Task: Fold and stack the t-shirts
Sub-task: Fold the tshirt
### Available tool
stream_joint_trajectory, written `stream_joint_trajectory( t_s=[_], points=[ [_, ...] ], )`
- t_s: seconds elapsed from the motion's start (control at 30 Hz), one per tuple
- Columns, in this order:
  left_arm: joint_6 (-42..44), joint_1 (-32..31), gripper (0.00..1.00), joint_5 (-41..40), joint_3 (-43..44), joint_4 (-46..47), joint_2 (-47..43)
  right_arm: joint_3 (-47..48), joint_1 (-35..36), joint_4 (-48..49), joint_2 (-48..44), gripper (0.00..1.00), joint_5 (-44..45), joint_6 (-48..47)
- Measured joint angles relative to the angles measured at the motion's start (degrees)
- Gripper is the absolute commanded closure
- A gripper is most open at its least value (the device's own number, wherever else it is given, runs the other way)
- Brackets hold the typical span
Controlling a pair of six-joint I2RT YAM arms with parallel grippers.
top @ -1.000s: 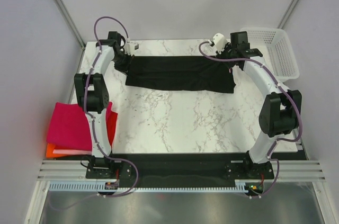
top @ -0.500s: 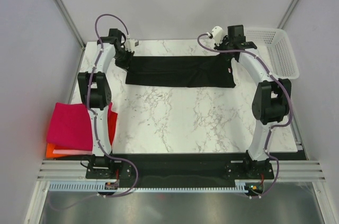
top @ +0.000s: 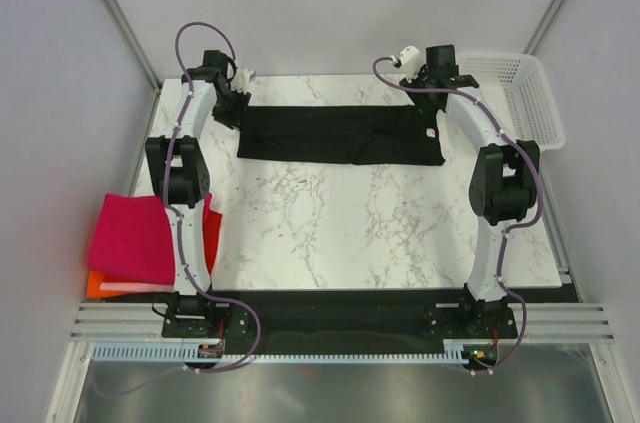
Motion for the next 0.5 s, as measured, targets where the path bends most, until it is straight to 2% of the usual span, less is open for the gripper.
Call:
stream_joint_trajectory(
  t_s=[0.1, 0.2, 0.33, 0.5],
  points=[
    [-0.09, -0.37, 0.61, 0.02, -0.02, 0.66, -2.10, -2.86, 0.00, -0.26, -3.15, 0.60, -1.75, 0.63],
    [-0.04, -1.77, 0.66, 0.44, -0.02, 1.53, -3.08, -3.87, 0.02, -1.62, -4.00, 0.60, -5.11, 0.90],
    [0.00, -4.39, 0.72, 1.97, -1.51, 1.49, -2.97, -5.09, 0.20, -3.87, -2.93, 0.59, -8.37, 1.01],
    [0.15, -6.23, 0.74, 3.32, -3.48, 1.29, -1.53, -4.96, 0.50, -6.08, 0.92, 0.59, -10.75, 0.96]
  ],
)
